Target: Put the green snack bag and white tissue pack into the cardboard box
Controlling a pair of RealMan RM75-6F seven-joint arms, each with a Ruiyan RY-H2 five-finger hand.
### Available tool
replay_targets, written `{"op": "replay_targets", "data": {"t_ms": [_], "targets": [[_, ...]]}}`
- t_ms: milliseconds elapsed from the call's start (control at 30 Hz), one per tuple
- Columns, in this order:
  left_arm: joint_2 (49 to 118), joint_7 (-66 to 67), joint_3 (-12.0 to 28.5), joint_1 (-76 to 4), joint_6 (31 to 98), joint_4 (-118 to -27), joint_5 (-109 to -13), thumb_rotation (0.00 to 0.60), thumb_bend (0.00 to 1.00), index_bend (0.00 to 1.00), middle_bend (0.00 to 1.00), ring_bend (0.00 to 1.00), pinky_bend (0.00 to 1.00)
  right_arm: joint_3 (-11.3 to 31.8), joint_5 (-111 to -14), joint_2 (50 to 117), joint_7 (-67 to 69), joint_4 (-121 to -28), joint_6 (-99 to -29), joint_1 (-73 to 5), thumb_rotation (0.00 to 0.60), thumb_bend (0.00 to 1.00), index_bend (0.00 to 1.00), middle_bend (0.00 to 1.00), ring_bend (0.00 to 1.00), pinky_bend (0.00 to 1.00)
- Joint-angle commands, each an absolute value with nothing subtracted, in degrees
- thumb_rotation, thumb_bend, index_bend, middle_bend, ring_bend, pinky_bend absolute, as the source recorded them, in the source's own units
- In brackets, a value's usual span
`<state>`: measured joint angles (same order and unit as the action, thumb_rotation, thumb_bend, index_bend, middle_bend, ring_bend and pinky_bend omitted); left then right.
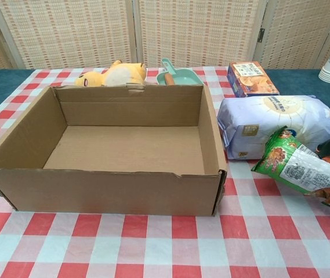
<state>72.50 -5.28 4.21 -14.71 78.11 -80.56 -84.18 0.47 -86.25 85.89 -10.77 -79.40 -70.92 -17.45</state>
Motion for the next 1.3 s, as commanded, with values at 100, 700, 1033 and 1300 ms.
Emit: {"op": "replay_targets", "data": {"t_ms": [100,700,1033,1300], "targets": [[72.5,-5.3,4.2,-14.7,78.1,-80.5,-84.2,0.600,0.19,0.10,0.03,0.00,0.23,0.4,-86.8,85.6,-10.8,-79.9,-71.7,-17.2,0.600,0.29,0.92,0.63,0.61,0.79],[72.7,-4.5,4.2,-14.7,78.3,-80.6,-84.4,0.600,0.19,0.10,0.03,0.00,0.23,2.2,-94.7,73.9,-23.7,-100.1,-80.8,-16.4,0.600,0.32,0.93,0.64,0.62,0.79],[72.6,-4.6,4.2,-14.7,78.2,-80.7,-84.3,0.600,0.19,0.10,0.03,0.00,0.23,12.0,-92.9,73.1,-34.2,-112.5,-73.4,-25.9,0.600,0.33,0.93,0.64,0.63,0.80],[72.5,-4.7,4.2,-14.8,77.7,-80.7,-83.9,0.600,0.19,0.10,0.03,0.00,0.23,17.8,-84.1,86.1,-35.1,-104.9,-63.3,-37.4,0.600,0.32,0.93,0.64,0.63,0.80]]}}
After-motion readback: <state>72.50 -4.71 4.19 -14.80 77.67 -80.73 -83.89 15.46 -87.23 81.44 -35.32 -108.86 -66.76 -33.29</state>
